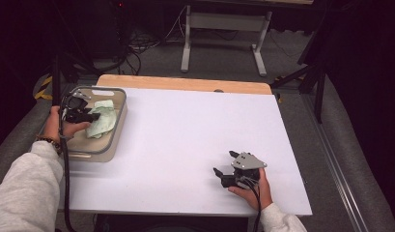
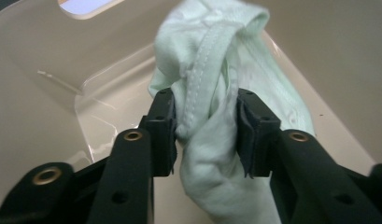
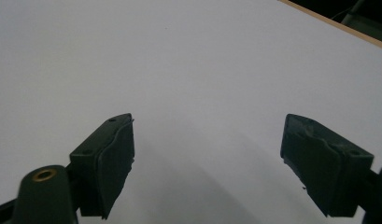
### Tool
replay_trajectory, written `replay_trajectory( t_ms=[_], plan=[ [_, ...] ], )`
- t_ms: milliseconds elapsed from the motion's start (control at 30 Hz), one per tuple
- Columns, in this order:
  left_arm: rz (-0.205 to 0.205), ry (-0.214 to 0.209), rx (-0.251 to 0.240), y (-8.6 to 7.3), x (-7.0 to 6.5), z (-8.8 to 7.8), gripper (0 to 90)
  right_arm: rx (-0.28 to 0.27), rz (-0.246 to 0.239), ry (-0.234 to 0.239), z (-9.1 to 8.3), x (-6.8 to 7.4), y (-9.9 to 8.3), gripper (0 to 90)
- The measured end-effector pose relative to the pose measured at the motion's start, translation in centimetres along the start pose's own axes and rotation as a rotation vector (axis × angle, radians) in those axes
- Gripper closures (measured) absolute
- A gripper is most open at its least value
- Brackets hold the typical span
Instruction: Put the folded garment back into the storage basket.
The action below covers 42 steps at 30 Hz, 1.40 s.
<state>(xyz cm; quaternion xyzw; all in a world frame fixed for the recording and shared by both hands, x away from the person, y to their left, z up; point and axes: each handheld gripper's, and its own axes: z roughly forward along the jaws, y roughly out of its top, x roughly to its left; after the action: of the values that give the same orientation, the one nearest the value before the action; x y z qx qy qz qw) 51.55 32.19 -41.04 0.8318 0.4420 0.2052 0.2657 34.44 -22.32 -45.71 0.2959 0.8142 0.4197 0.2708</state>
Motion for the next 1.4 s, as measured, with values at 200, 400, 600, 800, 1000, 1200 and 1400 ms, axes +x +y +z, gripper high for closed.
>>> replay_trajectory(
  t_ms=[200, 400, 600, 800, 1000, 1200, 1400],
  plan=[
    [-0.004, 0.015, -0.006, 0.0, -0.1, -0.1, 55.3, 0.002, -0.001, 0.003, 0.0, 0.0, 0.0, 18.2],
    [-0.022, 0.018, -0.037, -0.1, 0.0, -0.5, 50.4, 0.001, 0.003, 0.005, 0.0, 0.0, 0.0, 18.2],
    [-0.04, 0.047, -0.058, 0.0, 0.0, -0.8, 44.3, -0.004, 0.004, 0.0, 0.0, 0.0, 0.0, 17.8],
    [-0.039, 0.056, -0.087, 0.0, -0.1, -1.1, 38.4, -0.005, 0.006, 0.001, 0.0, 0.0, 0.0, 17.7],
    [-0.043, 0.074, -0.136, -0.1, -0.1, -1.6, 33.9, -0.011, 0.004, -0.004, -0.1, -0.1, 0.1, 17.7],
    [-0.049, 0.071, -0.199, -0.1, -0.4, -2.3, 29.7, -0.01, 0.005, -0.004, -0.1, -0.1, 0.0, 17.7],
    [-0.049, 0.063, -0.222, 0.1, -1.1, -2.6, 27.6, -0.008, 0.002, -0.006, -0.1, -0.1, 0.0, 17.7]
  ],
)
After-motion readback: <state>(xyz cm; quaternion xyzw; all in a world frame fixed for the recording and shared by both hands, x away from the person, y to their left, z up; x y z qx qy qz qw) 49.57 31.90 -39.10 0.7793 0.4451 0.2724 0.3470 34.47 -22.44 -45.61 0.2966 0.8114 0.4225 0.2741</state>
